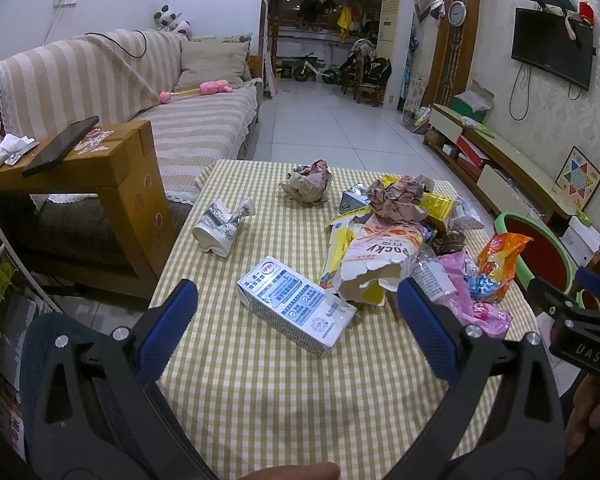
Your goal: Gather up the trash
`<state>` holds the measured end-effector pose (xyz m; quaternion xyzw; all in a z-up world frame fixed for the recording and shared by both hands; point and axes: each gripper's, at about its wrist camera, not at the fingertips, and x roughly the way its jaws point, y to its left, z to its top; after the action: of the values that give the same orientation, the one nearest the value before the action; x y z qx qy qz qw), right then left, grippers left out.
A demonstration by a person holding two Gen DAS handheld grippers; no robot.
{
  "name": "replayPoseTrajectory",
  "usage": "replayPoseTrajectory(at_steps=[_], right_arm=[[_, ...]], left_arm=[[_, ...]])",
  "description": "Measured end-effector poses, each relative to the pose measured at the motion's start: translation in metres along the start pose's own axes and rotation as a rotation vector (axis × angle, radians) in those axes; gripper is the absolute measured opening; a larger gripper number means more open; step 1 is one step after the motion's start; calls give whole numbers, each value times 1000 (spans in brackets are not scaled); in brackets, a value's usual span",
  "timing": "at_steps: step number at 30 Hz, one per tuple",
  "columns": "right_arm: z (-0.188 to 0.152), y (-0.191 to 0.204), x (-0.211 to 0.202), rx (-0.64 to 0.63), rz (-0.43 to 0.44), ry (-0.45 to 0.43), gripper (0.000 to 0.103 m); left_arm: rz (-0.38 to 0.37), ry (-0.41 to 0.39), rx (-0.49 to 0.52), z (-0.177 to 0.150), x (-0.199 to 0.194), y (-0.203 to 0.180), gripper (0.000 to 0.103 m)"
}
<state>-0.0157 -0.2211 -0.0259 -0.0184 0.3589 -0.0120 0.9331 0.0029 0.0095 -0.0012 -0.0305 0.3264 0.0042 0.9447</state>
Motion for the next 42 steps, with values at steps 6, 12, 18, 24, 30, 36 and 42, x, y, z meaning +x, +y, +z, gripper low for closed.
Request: replayPoseTrajectory(at_steps=[6,12,18,24,30,36,42], right_arm=[[0,0,0,1,0,1,96],[0,0,1,1,0,0,96],[0,0,0,1,0,0,96],[0,0,1,1,1,1,96],[-1,0,2,1,2,1,96],[-1,-1,4,2,4,13,96],[4,-11,13,30,-6,42,96]], left_arm=[[-1,0,-1,0,0,1,98],[-1,1,-4,0,0,1,98],[-2,1,-3,0,1,2,98],[-3,3,-5,0,1,3,98],[-4,6,-4,0,2,4,98],[-5,9,-5,-2,3,3,98],[-7,53,-25,-5,10,1,98]])
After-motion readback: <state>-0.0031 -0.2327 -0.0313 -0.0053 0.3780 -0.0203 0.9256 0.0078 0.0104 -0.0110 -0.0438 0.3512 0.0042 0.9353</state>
